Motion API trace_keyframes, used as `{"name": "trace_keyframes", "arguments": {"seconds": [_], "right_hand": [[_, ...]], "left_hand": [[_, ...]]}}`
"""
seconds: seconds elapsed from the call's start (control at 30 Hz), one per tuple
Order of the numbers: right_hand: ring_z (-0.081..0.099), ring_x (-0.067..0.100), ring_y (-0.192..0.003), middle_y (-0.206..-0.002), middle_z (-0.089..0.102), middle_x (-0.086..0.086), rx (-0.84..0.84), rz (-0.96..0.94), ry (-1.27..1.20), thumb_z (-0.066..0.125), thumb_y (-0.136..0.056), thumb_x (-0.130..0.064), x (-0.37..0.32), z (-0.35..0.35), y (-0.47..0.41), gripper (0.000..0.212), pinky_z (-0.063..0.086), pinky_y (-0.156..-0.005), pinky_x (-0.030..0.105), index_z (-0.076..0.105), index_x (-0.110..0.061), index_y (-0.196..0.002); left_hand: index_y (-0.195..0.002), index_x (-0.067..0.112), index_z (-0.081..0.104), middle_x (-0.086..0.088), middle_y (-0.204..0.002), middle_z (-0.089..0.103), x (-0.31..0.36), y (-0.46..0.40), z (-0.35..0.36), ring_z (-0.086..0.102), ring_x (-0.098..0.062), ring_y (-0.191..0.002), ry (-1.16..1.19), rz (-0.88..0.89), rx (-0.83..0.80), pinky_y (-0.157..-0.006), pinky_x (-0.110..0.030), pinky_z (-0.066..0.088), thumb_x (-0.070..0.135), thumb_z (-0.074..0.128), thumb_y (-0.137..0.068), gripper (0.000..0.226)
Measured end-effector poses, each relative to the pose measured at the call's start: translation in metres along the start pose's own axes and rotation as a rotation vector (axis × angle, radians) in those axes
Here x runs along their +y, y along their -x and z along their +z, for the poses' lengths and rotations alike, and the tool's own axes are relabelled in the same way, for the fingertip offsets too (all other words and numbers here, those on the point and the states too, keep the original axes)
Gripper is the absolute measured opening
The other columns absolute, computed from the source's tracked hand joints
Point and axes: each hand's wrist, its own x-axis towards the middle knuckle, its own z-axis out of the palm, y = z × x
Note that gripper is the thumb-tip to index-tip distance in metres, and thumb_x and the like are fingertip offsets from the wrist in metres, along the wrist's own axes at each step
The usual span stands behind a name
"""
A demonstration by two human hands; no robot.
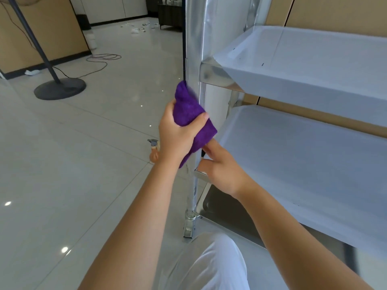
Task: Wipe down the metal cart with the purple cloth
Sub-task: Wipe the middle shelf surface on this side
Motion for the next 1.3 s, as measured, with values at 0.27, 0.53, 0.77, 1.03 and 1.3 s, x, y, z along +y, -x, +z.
{"name": "trace_keyframes", "arguments": {"seconds": [0.27, 0.53, 0.77, 1.03, 1.3], "right_hand": [[0.035, 0.023, -0.129, -0.136, 0.046, 0.007, 0.137, 0.165, 0.578, 0.047, -0.087, -0.006, 0.041, 0.013, 0.026, 0.043, 0.030, -0.098, 0.020, 0.049, -0.010, -0.129], [-0.011, 0.020, -0.146, -0.159, -0.009, 0.005, -0.026, 0.400, 0.971, 0.043, -0.094, -0.029, 0.063, -0.005, 0.045, 0.075, -0.007, -0.116, 0.033, -0.003, -0.012, -0.151], [-0.014, 0.017, -0.145, -0.158, -0.014, 0.002, -0.047, 0.368, 0.972, 0.044, -0.093, -0.031, 0.064, -0.010, 0.051, 0.080, -0.009, -0.115, 0.031, -0.009, -0.015, -0.151], [-0.016, 0.017, -0.144, -0.158, -0.015, 0.003, -0.070, 0.360, 0.966, 0.043, -0.092, -0.035, 0.066, -0.012, 0.052, 0.082, -0.011, -0.114, 0.030, -0.010, -0.013, -0.150], [-0.011, 0.016, -0.145, -0.159, -0.010, 0.002, -0.111, 0.340, 0.926, 0.043, -0.093, -0.035, 0.063, -0.019, 0.050, 0.078, -0.005, -0.116, 0.028, -0.005, -0.013, -0.151]], "left_hand": [[-0.096, 0.022, 0.057, 0.011, -0.083, 0.061, -0.063, 0.038, -0.001, 0.063, -0.008, -0.075, -0.070, -0.181, 0.003, -0.060, -0.019, 0.052, 0.017, 0.079, -0.071, 0.034], [-0.098, 0.017, 0.056, 0.021, -0.081, 0.053, -0.068, 0.055, -0.001, 0.056, 0.008, -0.069, -0.213, -0.204, -0.044, -0.056, -0.003, 0.043, 0.022, 0.078, -0.074, 0.032], [-0.093, 0.017, 0.058, 0.012, -0.080, 0.062, 0.005, 0.019, 0.012, 0.060, -0.005, -0.072, -0.114, 0.061, 0.116, -0.069, -0.020, 0.050, 0.028, 0.080, -0.069, 0.034], [-0.091, 0.022, 0.058, 0.006, -0.082, 0.064, -0.016, 0.026, 0.014, 0.063, -0.008, -0.074, 0.034, -0.081, 0.058, -0.064, -0.024, 0.053, 0.023, 0.079, -0.069, 0.030], [-0.094, 0.032, 0.054, 0.007, -0.091, 0.066, -0.076, 0.072, 0.002, 0.066, -0.016, -0.087, -0.153, -0.361, -0.056, -0.073, -0.027, 0.053, 0.033, 0.073, -0.078, 0.025]]}}
